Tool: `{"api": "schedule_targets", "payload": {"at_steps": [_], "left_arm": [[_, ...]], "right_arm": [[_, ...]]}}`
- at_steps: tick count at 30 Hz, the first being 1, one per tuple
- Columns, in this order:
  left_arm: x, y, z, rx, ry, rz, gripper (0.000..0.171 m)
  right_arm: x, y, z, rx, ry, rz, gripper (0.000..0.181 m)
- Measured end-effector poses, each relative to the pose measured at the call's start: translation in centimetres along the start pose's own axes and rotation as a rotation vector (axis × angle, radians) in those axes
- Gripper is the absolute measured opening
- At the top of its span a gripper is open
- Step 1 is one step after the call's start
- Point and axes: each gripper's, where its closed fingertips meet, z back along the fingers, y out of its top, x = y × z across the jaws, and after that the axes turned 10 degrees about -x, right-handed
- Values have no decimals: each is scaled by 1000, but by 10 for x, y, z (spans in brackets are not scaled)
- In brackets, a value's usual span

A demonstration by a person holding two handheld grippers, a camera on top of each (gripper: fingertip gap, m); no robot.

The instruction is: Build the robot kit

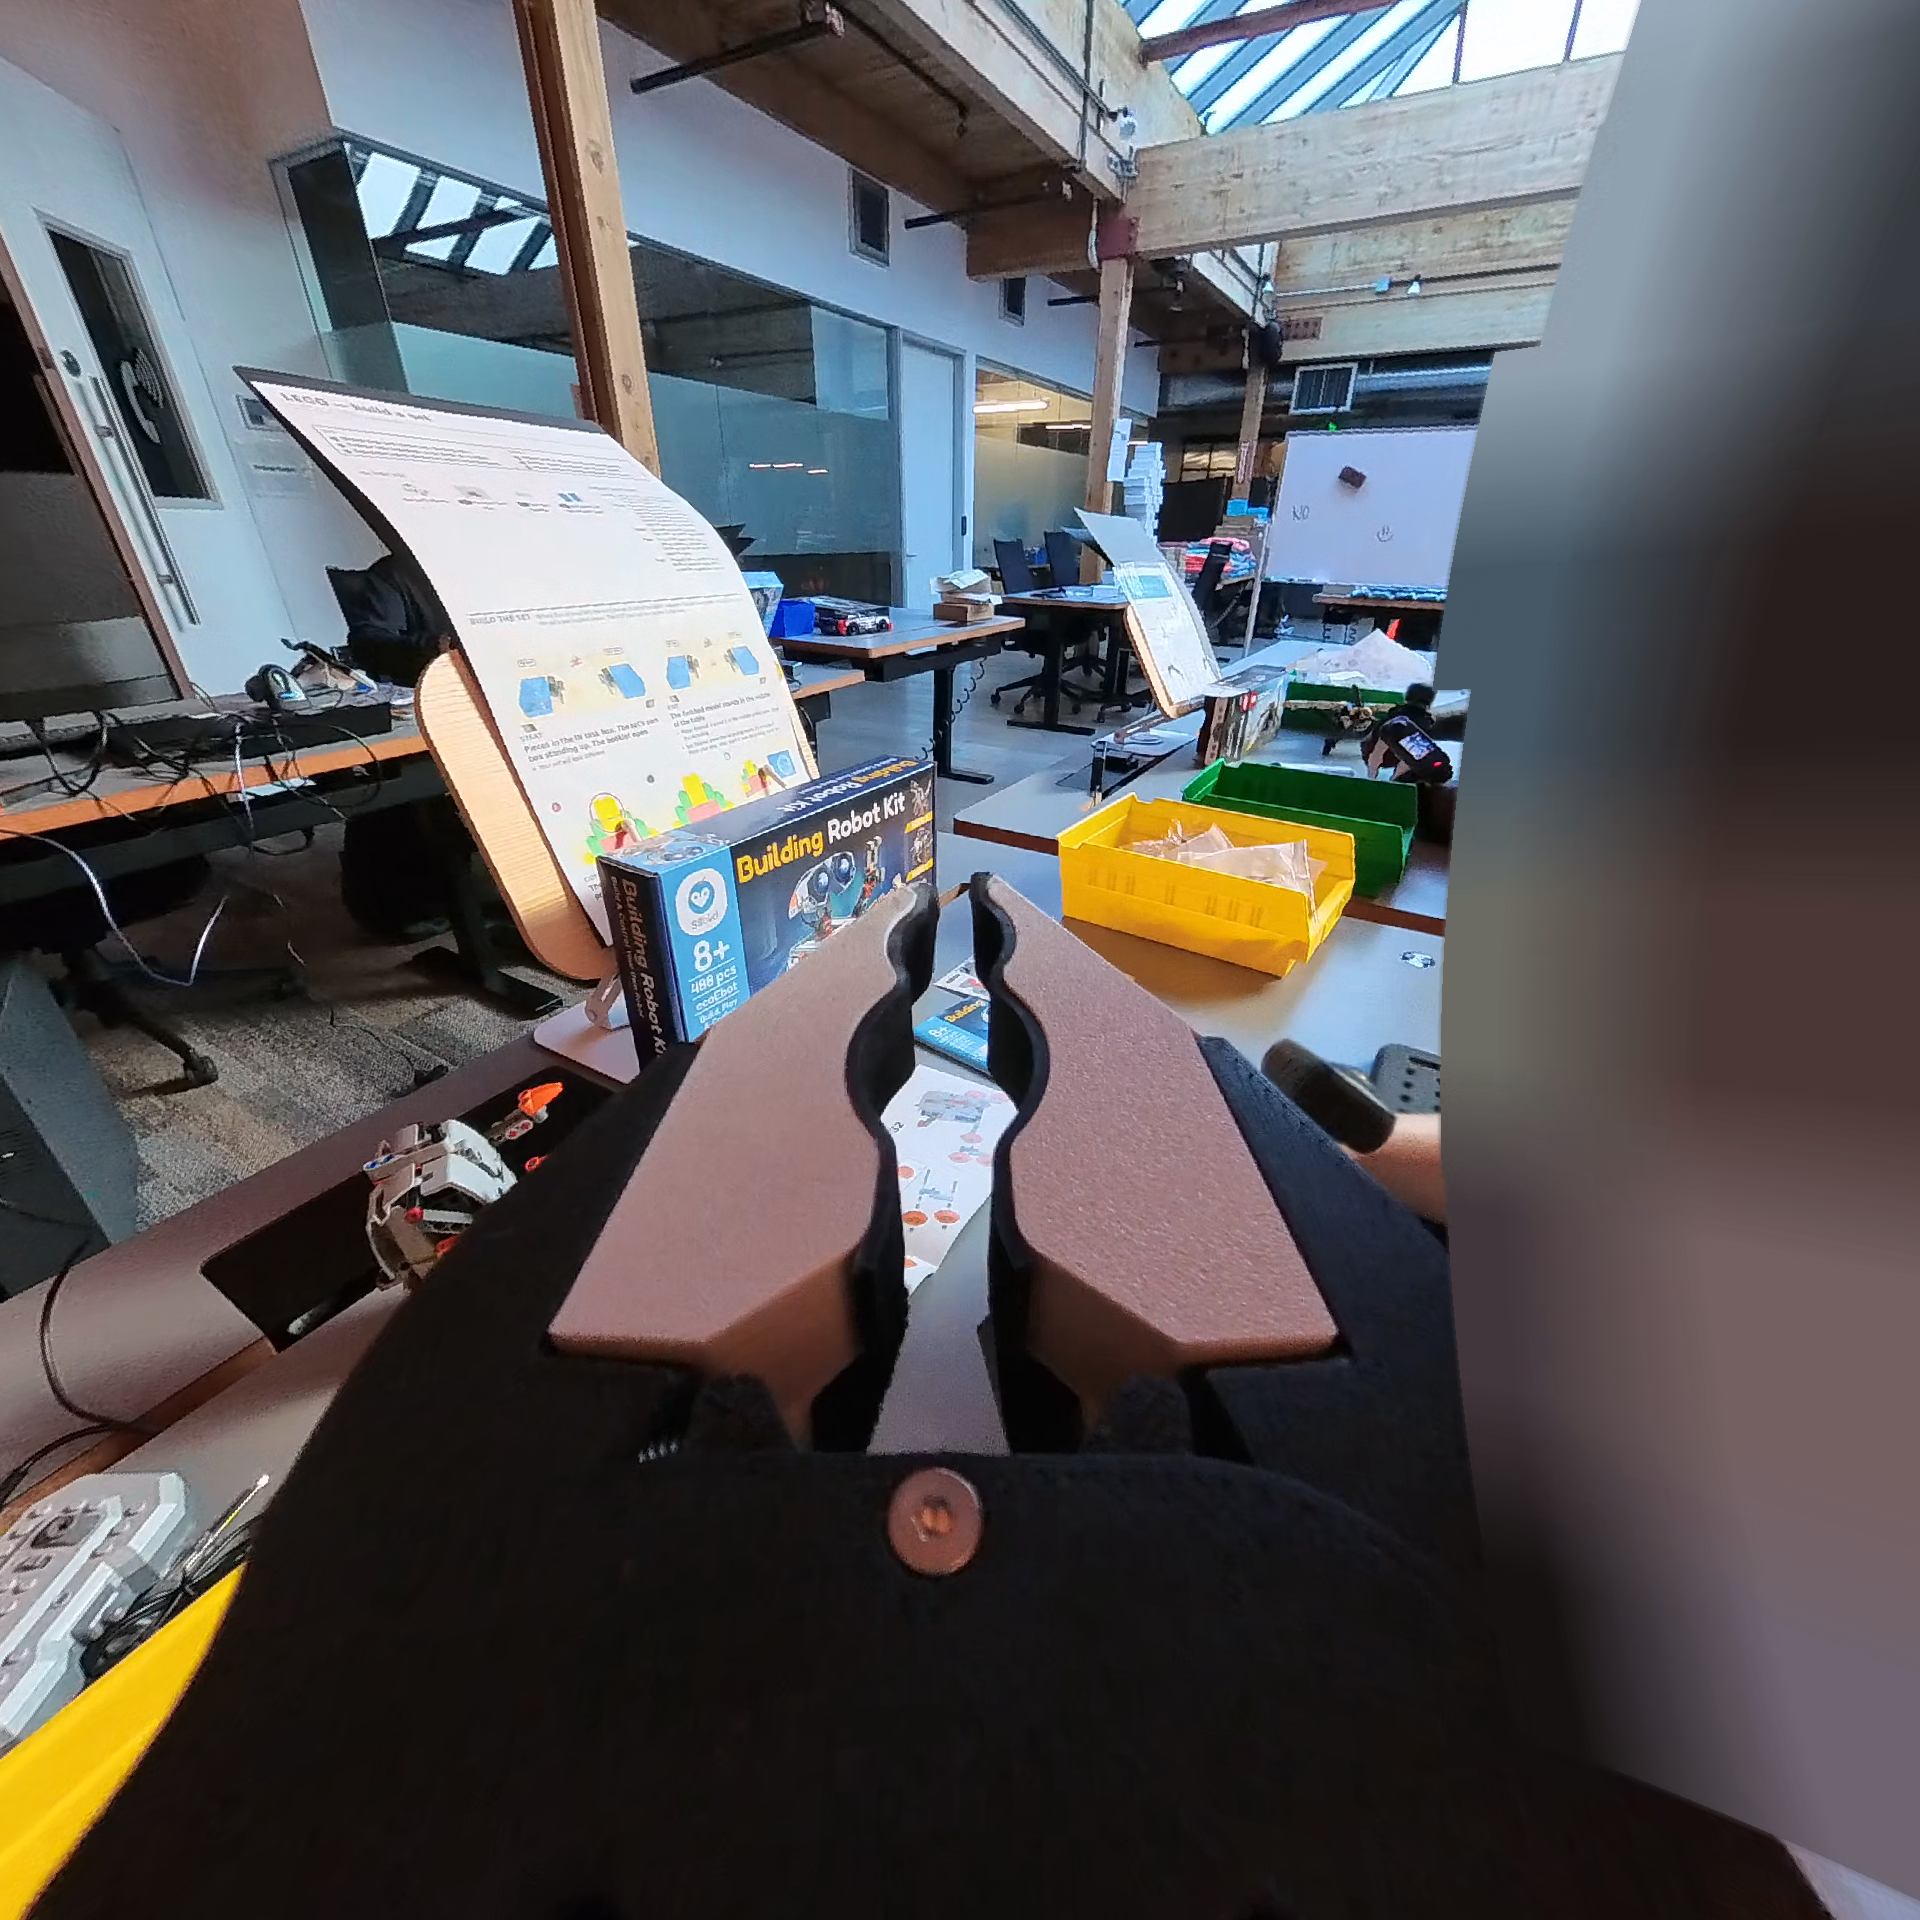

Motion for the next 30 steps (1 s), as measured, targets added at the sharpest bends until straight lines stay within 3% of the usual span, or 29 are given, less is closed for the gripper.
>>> {"api": "schedule_targets", "payload": {"at_steps": [14,30], "left_arm": [[-9,-9,-23,-66,5,18,5],[-1,-13,-35,-99,-10,0,6]], "right_arm": [[-31,-22,-18,-30,224,-134,38],[-38,-24,-17,-44,315,-210,39]]}}
